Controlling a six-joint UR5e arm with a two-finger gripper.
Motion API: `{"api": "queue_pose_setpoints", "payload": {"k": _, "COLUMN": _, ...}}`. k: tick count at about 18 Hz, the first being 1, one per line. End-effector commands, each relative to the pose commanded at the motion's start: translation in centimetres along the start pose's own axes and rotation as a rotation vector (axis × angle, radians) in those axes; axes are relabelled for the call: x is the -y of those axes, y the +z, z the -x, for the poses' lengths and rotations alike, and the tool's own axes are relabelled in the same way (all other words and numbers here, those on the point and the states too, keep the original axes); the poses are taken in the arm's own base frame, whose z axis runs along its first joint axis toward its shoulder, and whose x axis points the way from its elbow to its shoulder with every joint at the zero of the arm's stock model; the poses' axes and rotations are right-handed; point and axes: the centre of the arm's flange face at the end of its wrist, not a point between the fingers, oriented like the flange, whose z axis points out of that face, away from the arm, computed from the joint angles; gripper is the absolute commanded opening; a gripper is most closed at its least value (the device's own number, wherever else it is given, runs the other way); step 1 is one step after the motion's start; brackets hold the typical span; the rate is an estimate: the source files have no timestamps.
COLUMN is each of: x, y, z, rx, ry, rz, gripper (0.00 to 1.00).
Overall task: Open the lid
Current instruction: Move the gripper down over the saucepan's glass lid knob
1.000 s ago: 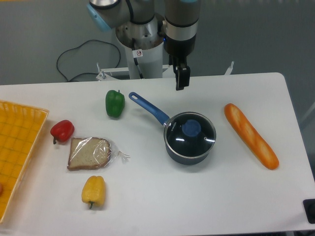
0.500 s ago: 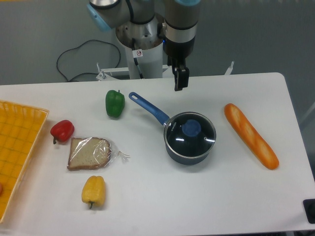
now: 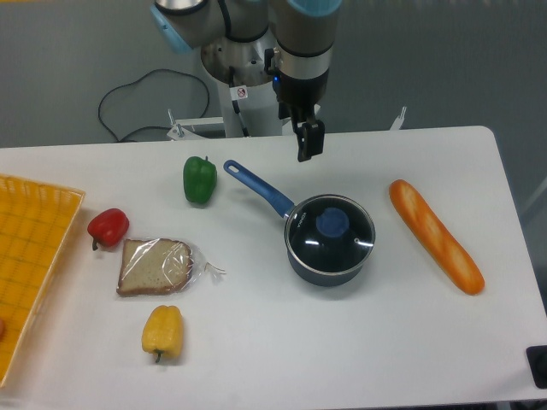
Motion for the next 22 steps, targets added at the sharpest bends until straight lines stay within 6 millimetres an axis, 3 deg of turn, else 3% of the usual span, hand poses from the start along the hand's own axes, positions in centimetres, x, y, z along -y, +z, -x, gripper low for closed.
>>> {"api": "queue_pose_setpoints", "payload": {"k": 7, "x": 0.2, "y": 0.7, "z": 2.1, "rx": 0.06, "ry": 0.007, "rz": -0.04, "gripper": 1.0}}
{"api": "queue_pose_setpoints", "payload": {"k": 15, "x": 0.2, "y": 4.4, "z": 4.9, "rx": 0.017, "ry": 0.02, "rz": -0.031, "gripper": 1.0}}
{"api": "queue_pose_setpoints", "payload": {"k": 17, "x": -0.8, "y": 6.3, "z": 6.0, "rx": 0.002, "ry": 0.019, "rz": 0.032, "gripper": 1.0}}
{"api": "queue_pose_setpoints", "payload": {"k": 19, "x": -0.4, "y": 8.0, "z": 6.7, "rx": -0.017, "ry": 0.035, "rz": 0.063, "gripper": 1.0}}
{"api": "queue_pose_setpoints", "payload": {"k": 22, "x": -0.8, "y": 8.9, "z": 7.6, "rx": -0.015, "ry": -0.021, "rz": 0.085, "gripper": 1.0}}
